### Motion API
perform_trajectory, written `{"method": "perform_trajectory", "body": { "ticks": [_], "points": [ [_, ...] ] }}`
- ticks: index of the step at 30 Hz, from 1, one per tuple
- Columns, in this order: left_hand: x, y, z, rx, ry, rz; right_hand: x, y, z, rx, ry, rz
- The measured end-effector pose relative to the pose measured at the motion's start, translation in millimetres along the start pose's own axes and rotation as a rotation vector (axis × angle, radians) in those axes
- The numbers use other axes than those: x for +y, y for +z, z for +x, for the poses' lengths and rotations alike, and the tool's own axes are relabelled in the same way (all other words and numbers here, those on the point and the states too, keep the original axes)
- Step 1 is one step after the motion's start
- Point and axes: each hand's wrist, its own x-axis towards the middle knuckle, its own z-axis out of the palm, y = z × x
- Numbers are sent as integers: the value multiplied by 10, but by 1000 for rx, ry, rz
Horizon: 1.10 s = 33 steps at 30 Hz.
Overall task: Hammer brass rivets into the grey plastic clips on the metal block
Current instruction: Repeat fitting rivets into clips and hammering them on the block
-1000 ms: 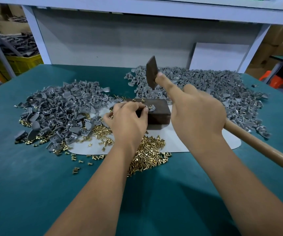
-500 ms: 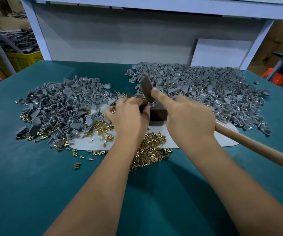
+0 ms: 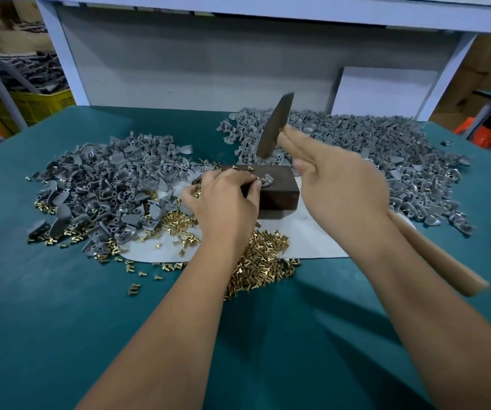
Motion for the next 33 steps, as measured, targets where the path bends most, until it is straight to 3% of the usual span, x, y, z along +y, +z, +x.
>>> {"method": "perform_trajectory", "body": {
  "ticks": [5, 9, 12, 18, 22, 33],
  "points": [
    [-1, 1, 4, -28, -5, -5, -2, -36, 104, -104, -102, -114],
    [-13, 22, 11, -18, -2, 1, -12, -35, 122, -11, -123, -112],
    [-3, 6, 0, -15, -7, -31, 29, 23, 119, -91, -170, -145],
    [2, -12, 19, -70, -66, -6, 115, 148, 157, 8, 106, 113],
    [-4, -22, 39, -138, -127, -88, 274, 328, 140, -54, 314, 138],
    [12, -70, 70, -249, -190, -295, 518, 548, 61, -144, 367, -45]
  ]
}}
